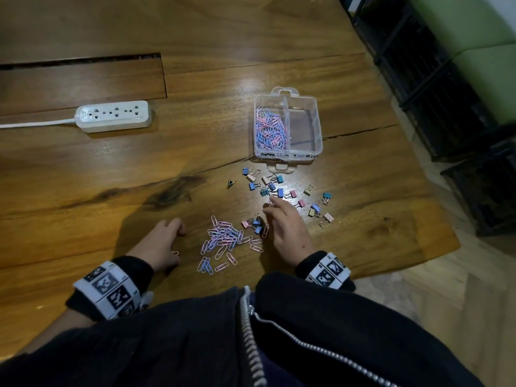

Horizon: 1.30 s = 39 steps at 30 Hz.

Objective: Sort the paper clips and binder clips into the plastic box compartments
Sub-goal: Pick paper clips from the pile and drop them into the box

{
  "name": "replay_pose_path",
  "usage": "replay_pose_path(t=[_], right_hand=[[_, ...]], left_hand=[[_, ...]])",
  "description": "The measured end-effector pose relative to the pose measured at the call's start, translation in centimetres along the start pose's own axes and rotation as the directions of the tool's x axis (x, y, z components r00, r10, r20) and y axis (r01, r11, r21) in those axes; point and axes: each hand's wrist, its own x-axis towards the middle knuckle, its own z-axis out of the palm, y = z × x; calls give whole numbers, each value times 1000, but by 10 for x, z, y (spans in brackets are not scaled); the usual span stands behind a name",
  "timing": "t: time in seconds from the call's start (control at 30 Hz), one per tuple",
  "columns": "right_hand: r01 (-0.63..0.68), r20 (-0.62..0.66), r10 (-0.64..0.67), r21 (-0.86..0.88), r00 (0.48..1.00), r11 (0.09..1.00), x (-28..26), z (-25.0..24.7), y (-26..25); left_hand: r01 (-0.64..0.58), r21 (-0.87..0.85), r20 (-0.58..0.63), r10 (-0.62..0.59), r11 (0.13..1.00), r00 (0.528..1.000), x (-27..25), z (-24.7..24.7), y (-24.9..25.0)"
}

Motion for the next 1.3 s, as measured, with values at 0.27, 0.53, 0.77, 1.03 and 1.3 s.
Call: replay_pose_path(t=[0.27,0.53,0.77,1.03,1.3], right_hand=[[-148,222,170,-115,960,982,-20,-1,1],[-85,312,77,13,947,996,-11,14,-13],[40,303,20,-192,953,981,-9,6,-16],[-63,183,92,-156,979,986,7,4,-10],[-100,97,110,-104,989,990,1,8,-14]], left_hand=[[-279,-333,-67,273,901,960,-5,16,17],[-77,-76,-115,68,994,991,-6,20,31],[-238,-40,-233,223,970,947,-8,23,31],[-85,-15,-110,83,996,990,-10,24,37],[-232,142,-95,247,962,964,-2,24,49]])
